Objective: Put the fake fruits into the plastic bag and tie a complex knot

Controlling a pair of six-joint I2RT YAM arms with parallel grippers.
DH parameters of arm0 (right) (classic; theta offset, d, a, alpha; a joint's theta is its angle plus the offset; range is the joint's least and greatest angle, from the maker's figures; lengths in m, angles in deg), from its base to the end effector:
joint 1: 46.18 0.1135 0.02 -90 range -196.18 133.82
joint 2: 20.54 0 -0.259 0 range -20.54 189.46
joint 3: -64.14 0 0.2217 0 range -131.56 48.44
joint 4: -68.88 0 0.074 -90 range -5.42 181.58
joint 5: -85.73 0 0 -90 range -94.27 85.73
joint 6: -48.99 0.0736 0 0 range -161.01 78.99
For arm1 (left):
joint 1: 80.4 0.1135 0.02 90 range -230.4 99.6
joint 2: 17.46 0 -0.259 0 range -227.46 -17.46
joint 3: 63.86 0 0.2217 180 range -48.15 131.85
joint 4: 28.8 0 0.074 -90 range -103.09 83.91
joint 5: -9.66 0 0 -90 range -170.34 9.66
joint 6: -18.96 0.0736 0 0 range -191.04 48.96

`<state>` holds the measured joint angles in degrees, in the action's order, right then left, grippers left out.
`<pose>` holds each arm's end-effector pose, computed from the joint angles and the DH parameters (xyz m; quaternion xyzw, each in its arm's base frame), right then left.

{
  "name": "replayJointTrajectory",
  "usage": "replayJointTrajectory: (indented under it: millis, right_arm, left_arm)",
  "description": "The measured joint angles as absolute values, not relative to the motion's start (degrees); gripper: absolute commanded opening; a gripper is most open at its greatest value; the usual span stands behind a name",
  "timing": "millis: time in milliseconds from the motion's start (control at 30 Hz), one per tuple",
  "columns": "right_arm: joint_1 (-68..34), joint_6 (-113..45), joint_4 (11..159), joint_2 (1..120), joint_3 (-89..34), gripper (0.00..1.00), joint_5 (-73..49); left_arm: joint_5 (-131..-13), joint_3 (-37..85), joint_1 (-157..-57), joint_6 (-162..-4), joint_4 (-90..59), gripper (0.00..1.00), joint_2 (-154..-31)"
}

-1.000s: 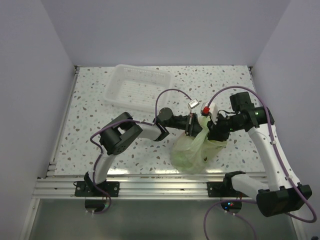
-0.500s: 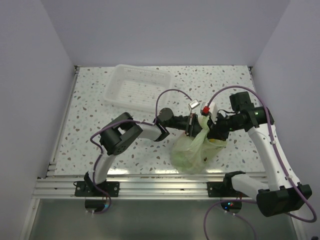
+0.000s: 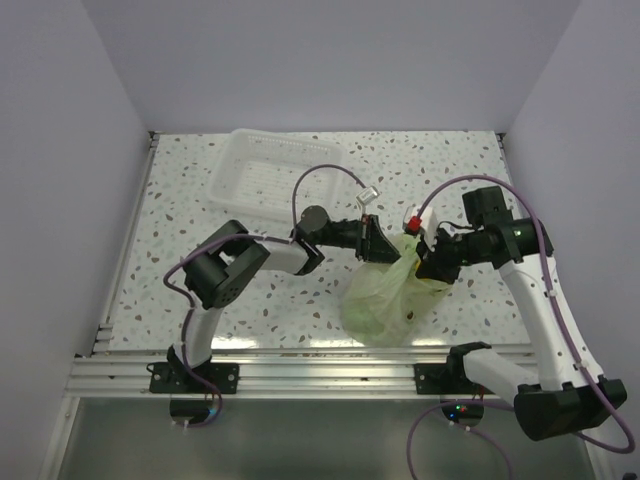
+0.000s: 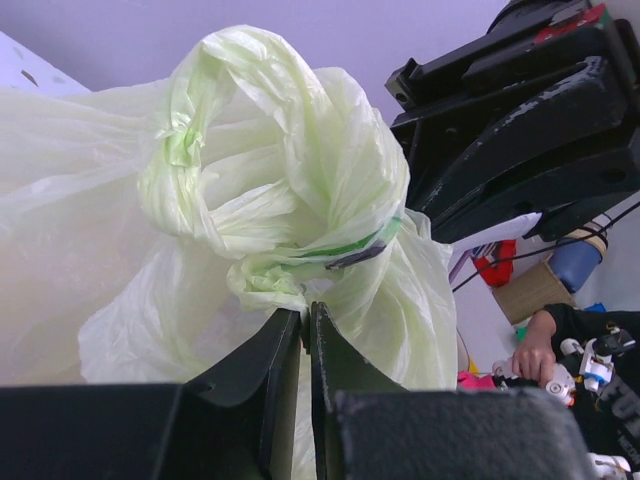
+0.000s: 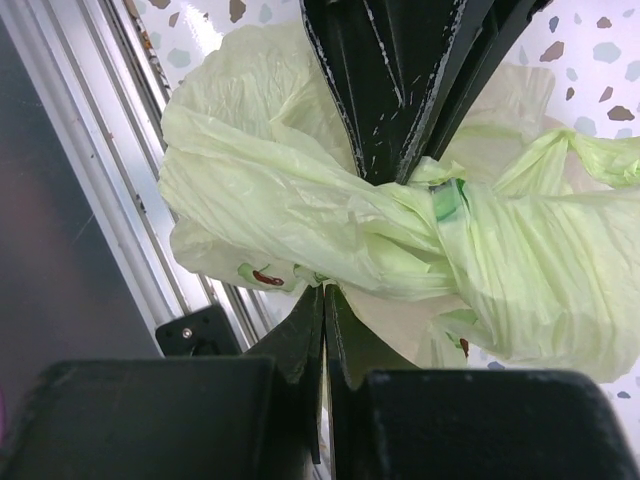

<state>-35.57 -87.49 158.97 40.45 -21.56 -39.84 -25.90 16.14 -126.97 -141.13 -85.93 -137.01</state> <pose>0.1411 0.0700 0.3110 -0.5018 0.7861 0.2214 0.2850 0.2521 -0.3535 0.2329 0.2542 0.5895 -0.7525 0.1467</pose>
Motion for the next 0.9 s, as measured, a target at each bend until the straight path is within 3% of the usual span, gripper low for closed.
replayJointTrajectory:
  millis: [133,167,267,300,433,900]
  right_arm:
    - [-35.57,-87.51,158.95,40.45,-21.56,0.0,-39.84]
    - [-35.57,-87.51,158.95,40.45,-21.56,0.0,-39.86]
    - [-35.57,-87.44,158.84,40.47,-21.56,0.0,-39.86]
    - [-35.57,-87.25,158.76,40.56,-21.56,0.12,-39.82]
    - [-35.57,-86.02,158.45,41.35,-21.56,0.37,-39.51]
    - [-35.57,-84.62,158.21,42.11,-21.56,0.4,-37.79]
  left_arm:
    - [-25.46,16.14,-126.81,-140.91,-86.28,0.13,-136.75]
    - [-25.38,16.14,-126.95,-140.91,-86.26,0.07,-136.75]
    - [-24.94,16.56,-127.51,-141.09,-86.26,0.0,-136.75]
    - [-24.81,16.88,-127.84,-141.22,-86.26,0.0,-136.75]
    - [-24.59,18.87,-129.22,-142.42,-86.3,0.0,-137.09]
    - [-25.11,22.83,-131.05,-147.88,-86.63,0.0,-141.64]
